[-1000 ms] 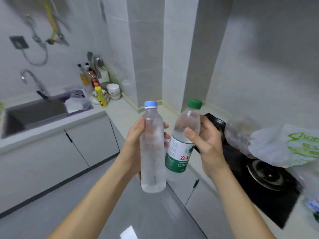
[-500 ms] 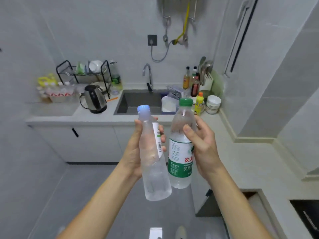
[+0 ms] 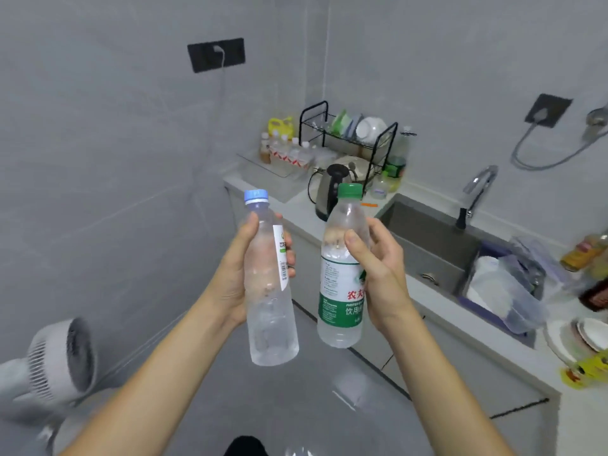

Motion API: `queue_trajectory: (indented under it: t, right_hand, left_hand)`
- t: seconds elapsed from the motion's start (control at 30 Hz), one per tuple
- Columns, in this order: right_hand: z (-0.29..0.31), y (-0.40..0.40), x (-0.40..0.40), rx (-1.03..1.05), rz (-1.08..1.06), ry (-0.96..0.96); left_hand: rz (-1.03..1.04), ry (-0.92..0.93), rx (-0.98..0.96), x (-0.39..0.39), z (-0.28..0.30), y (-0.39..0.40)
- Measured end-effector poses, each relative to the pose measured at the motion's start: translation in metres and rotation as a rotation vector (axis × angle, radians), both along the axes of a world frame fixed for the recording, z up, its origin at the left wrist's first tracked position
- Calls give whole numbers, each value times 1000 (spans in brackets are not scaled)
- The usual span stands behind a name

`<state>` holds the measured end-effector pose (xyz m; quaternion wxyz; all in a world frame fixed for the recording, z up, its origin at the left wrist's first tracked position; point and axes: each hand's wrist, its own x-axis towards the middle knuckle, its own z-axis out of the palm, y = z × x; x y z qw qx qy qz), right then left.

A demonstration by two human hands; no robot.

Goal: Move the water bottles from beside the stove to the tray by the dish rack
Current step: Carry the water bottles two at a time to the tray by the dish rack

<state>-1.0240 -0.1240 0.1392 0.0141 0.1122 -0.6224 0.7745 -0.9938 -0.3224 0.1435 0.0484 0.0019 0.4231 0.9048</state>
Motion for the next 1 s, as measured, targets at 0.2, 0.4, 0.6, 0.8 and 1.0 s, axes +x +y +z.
queue_trajectory:
  t: [0.2,0.4,0.6,0.8,1.0]
  right_hand:
    - [-24,-91,-123,88,167,-26]
    - [-41,-171,-236,152,148,-57]
    - [-56,-210,-342,186,31,-121]
    - [-80,-224,-462,214,-89,-108]
    - [-101,-233,-586,200,-168,-76]
  left_hand:
    - [155,12,-38,-105,-17,-87]
    - [340,-58,-66,-232,-38,-168]
    - [478,-86,-331,-348,-46,-215]
    - [495,36,-650,-473,-45,-229]
    - [464,165,-809,-591,-53,-239]
